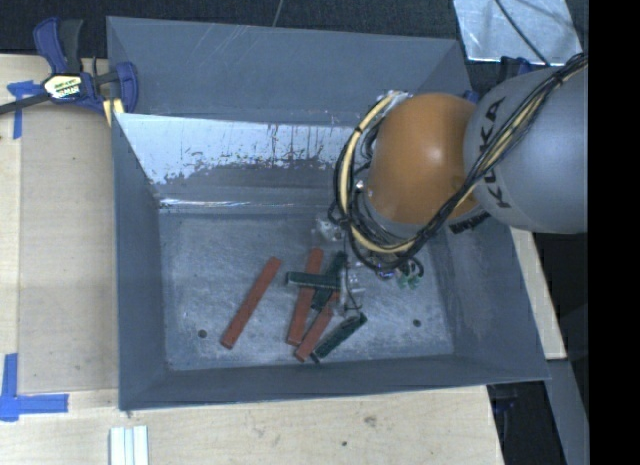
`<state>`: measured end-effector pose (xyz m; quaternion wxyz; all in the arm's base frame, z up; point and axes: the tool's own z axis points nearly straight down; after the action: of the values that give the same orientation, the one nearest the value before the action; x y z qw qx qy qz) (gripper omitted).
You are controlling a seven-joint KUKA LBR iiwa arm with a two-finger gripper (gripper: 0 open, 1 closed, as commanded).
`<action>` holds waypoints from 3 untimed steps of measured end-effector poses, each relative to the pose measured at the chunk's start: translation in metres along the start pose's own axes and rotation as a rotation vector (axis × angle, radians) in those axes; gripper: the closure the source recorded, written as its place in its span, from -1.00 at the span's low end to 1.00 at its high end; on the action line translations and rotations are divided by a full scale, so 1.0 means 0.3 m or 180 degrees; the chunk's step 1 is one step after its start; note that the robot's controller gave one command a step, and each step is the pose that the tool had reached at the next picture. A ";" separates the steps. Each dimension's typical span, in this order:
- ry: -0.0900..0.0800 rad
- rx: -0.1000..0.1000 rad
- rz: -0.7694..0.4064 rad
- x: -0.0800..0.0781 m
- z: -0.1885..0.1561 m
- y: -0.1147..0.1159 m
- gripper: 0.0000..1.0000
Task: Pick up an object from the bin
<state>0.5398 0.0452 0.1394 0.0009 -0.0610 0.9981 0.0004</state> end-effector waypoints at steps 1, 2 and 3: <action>-0.0020 0.0003 -0.0085 -0.141 0.148 0.052 -1.00; -0.0034 0.0002 -0.0784 0.042 0.219 -0.002 1.00; -0.0034 0.0002 -0.0783 0.041 0.219 -0.002 1.00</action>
Offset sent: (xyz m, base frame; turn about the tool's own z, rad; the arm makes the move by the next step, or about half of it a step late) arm -0.0158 -0.0029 -0.0694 -0.2478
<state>0.5277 0.0430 0.0737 0.0062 -0.1829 0.9831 0.0003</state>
